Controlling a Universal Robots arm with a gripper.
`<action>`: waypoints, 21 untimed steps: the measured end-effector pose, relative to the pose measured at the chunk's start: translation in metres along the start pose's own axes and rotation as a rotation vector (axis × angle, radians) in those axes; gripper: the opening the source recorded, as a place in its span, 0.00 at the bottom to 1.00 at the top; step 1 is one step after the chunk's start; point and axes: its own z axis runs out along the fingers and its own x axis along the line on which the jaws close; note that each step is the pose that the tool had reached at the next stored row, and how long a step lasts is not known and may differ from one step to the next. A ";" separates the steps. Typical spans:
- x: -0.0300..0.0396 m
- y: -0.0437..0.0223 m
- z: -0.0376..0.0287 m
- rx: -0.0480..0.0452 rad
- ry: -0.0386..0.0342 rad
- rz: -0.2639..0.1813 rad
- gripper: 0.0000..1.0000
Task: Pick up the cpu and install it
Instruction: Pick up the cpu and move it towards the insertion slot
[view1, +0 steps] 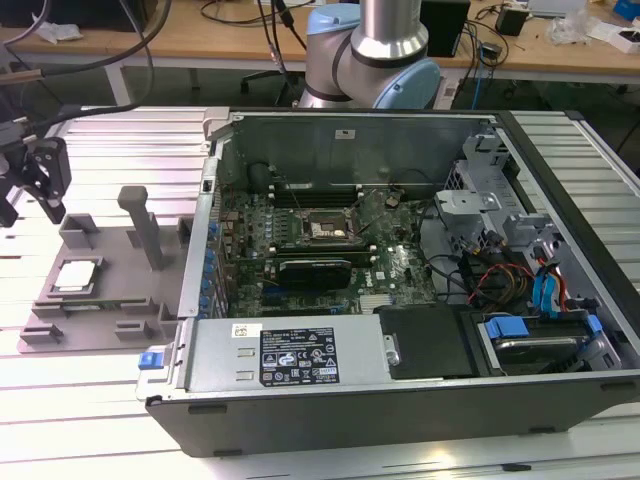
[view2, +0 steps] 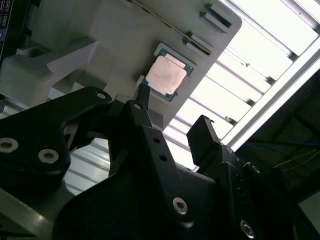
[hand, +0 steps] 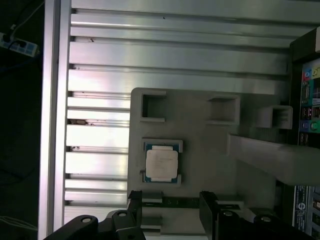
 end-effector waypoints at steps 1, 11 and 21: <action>0.0000 0.0000 0.0005 0.0000 0.0000 0.000 0.57; 0.0002 0.0001 0.0071 0.0000 0.0001 0.000 0.57; 0.0004 0.0003 0.0156 0.0000 0.0001 0.000 0.57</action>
